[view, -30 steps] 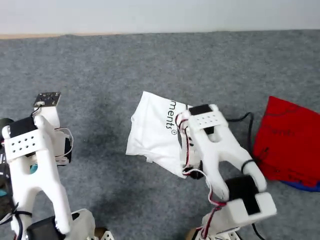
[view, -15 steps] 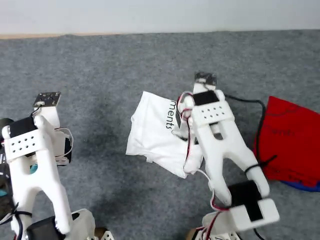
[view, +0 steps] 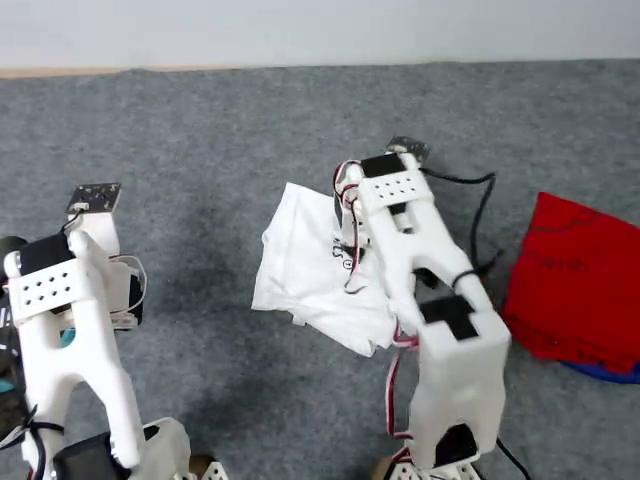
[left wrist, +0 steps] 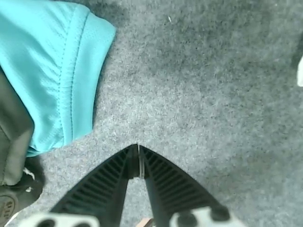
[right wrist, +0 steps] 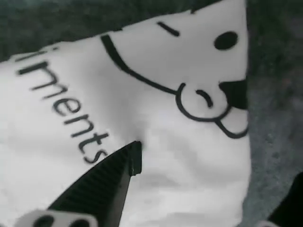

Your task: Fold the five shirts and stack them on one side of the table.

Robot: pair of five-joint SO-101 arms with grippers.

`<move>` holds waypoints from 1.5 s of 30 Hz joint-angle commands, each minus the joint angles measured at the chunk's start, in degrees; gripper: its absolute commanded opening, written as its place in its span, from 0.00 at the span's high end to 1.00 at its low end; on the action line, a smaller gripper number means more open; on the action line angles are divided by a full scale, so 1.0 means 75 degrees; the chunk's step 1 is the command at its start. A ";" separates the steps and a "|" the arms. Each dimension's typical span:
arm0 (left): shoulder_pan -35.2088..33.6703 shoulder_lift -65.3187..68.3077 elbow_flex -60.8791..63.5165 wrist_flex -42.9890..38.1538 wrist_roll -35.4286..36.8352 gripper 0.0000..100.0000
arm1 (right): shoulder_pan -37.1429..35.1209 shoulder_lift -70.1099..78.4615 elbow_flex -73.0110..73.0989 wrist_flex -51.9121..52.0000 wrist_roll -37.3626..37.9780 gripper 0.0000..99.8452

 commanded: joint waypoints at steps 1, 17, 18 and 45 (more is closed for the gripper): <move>0.0000 -0.0188 -0.0041 -0.0094 0.0012 0.99 | -0.0100 0.0662 -0.0680 -0.0006 -0.0082 0.57; 0.0000 -0.0188 -0.0041 -0.0094 0.0012 0.99 | -0.0029 0.1858 -0.2040 0.1916 0.1465 0.99; 0.0000 -0.0188 -0.0041 -0.0094 0.0012 0.99 | 0.0064 0.1823 -0.2192 0.2139 0.1664 0.99; 0.0000 -0.0188 -0.0029 -0.0035 0.0012 0.99 | 0.2491 0.1284 -0.3692 -0.0627 1.4593 0.99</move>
